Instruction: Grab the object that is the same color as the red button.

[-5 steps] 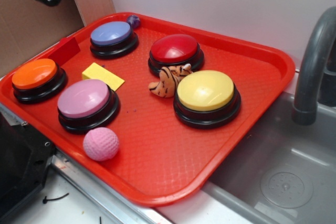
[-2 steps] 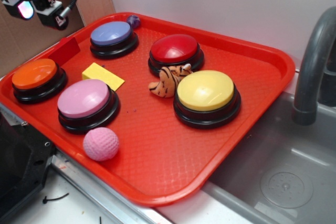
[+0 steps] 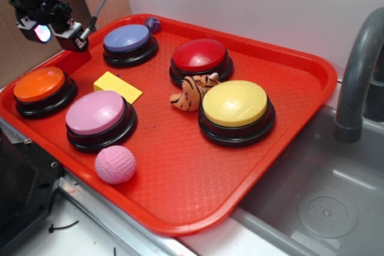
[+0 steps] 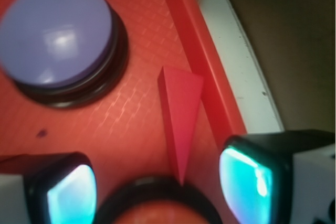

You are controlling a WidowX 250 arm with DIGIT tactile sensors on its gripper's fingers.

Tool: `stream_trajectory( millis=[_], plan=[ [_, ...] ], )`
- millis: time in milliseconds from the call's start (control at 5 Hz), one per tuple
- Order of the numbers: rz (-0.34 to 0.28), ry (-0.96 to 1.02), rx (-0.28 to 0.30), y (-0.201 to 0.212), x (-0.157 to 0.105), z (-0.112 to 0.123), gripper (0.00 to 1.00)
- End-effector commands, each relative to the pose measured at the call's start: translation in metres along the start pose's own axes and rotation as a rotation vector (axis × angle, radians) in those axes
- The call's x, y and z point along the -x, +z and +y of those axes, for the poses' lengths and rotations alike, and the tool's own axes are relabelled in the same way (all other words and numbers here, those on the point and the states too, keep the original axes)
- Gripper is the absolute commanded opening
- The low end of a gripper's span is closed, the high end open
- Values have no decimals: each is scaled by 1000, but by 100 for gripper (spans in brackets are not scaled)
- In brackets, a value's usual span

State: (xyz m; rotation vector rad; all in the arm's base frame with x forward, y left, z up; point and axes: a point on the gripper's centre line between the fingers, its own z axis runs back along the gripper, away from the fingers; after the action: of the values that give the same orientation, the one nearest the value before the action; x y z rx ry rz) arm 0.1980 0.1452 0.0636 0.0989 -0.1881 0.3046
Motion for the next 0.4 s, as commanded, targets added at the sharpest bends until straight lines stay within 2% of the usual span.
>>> stream_trajectory(
  millis=[0, 200],
  plan=[
    [14, 42, -57, -21, -10, 12, 100],
    [34, 72, -85, -32, -12, 20, 100]
  ],
)
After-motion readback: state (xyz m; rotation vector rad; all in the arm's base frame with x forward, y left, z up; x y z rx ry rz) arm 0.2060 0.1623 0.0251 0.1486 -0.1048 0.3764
